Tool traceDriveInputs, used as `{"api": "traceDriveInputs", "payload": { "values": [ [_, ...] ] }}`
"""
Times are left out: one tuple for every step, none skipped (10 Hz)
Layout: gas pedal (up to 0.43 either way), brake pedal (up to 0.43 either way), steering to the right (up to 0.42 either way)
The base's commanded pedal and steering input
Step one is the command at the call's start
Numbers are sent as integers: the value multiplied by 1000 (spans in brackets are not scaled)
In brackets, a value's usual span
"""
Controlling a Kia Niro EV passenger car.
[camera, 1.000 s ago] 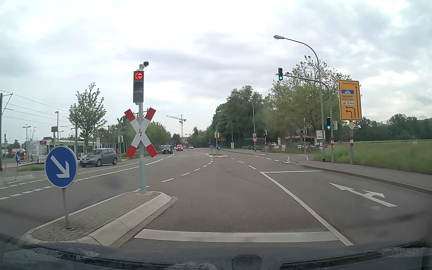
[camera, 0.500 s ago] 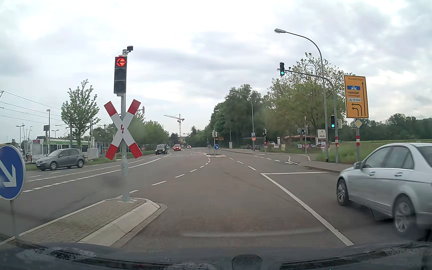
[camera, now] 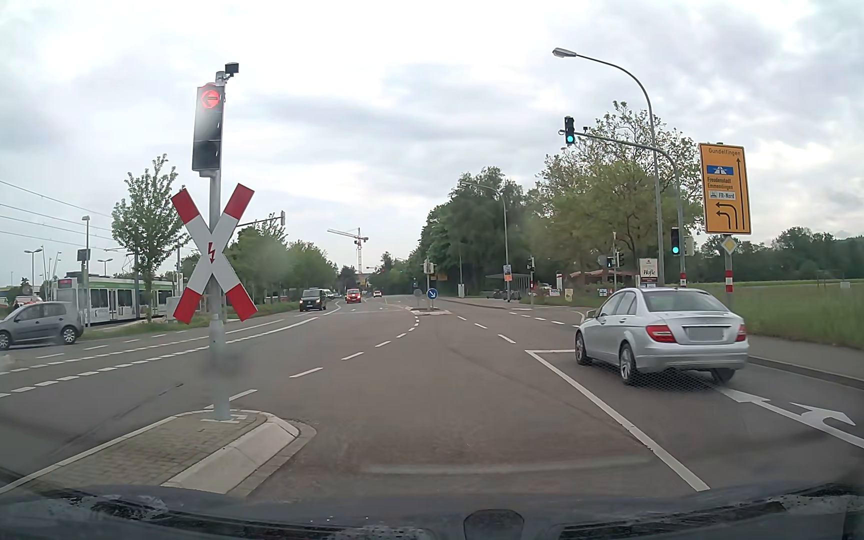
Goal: Follow the waypoints while adhering to traffic rules and regulations
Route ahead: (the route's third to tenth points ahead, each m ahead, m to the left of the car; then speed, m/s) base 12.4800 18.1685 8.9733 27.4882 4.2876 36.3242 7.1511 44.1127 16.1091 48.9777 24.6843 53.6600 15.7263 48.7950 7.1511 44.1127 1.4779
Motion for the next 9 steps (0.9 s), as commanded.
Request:
{"api": "traceDriveInputs", "payload": {
  "values": [
    [0, 195, 5],
    [0, 195, 5],
    [0, 195, 5],
    [0, 195, 5],
    [0, 195, 5],
    [0, 195, 5],
    [0, 195, 4],
    [0, 183, 4],
    [0, 171, 4]
  ]
}}
